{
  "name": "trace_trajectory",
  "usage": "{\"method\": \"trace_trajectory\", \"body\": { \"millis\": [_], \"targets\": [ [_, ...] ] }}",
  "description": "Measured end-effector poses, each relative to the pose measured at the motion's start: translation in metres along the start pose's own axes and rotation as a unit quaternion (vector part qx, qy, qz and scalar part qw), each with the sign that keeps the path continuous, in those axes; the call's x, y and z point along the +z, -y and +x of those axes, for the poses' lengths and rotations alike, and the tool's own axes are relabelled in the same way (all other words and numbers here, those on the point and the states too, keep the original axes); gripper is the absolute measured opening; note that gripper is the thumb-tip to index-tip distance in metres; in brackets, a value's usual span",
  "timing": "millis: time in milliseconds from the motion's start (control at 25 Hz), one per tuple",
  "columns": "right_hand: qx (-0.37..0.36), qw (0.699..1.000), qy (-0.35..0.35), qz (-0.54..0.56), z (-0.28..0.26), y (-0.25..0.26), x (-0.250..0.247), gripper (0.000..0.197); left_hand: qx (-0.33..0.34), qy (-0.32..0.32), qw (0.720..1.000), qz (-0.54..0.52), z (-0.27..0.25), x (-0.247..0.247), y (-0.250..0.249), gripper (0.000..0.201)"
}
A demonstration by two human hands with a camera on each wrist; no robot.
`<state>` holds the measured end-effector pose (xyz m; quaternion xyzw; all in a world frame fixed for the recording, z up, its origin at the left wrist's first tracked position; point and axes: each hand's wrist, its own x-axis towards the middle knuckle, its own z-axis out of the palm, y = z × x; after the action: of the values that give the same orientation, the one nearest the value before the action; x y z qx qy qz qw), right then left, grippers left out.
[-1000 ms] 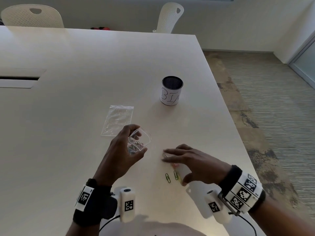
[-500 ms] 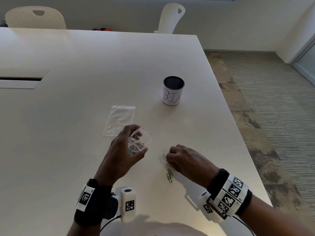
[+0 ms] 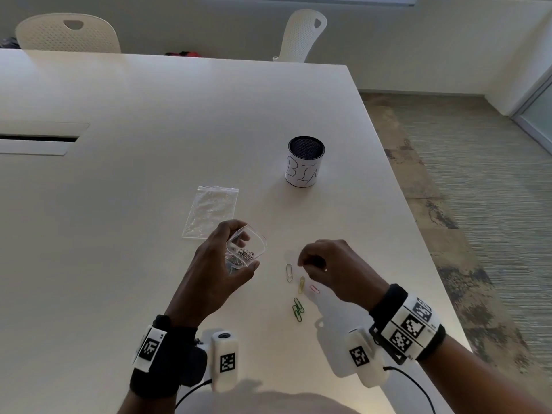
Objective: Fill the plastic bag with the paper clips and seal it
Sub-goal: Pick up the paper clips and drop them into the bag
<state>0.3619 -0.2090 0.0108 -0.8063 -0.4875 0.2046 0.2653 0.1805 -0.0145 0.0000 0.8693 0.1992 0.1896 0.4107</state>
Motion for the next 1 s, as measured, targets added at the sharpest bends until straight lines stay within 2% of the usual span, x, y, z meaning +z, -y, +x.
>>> {"method": "trace_trajectory", "body": {
  "millis": [160,240,320,440,560,680,800,880,1000],
  "targets": [
    [0.012,0.976,-0.093,0.194,0.013,0.036,-0.012,0.01,0.0,0.004,1.0,0.007,0.0,0.002,-0.001,0.061],
    [-0.006,0.962,-0.116,0.248,0.022,0.059,-0.011,0.007,0.002,0.004,1.0,0.004,0.001,0.002,-0.002,0.062],
    [-0.04,0.963,-0.12,0.239,0.03,0.075,-0.006,0.006,0.001,0.005,1.0,-0.001,0.001,0.002,-0.004,0.061],
    [-0.091,0.977,-0.128,0.147,0.035,0.083,-0.005,0.011,-0.003,0.007,1.0,0.0,0.001,0.002,-0.007,0.059],
    [-0.076,0.981,-0.139,0.111,0.028,0.068,-0.012,0.01,-0.001,0.003,1.0,0.002,0.002,0.0,-0.003,0.06],
    [-0.012,0.998,-0.038,0.037,0.005,0.045,-0.009,0.008,0.001,0.004,1.0,-0.002,0.002,0.001,-0.001,0.062],
    [0.035,0.996,0.072,-0.035,-0.024,0.032,0.007,0.013,0.005,0.006,1.0,-0.004,0.002,0.001,0.0,0.062],
    [0.047,0.993,0.086,-0.066,-0.033,0.027,0.017,0.018,0.007,0.007,1.0,-0.007,0.002,0.002,0.0,0.061],
    [0.05,0.992,0.074,-0.088,-0.033,0.026,0.024,0.015,0.008,0.011,1.0,-0.009,0.002,0.001,0.0,0.06]
  ]
}}
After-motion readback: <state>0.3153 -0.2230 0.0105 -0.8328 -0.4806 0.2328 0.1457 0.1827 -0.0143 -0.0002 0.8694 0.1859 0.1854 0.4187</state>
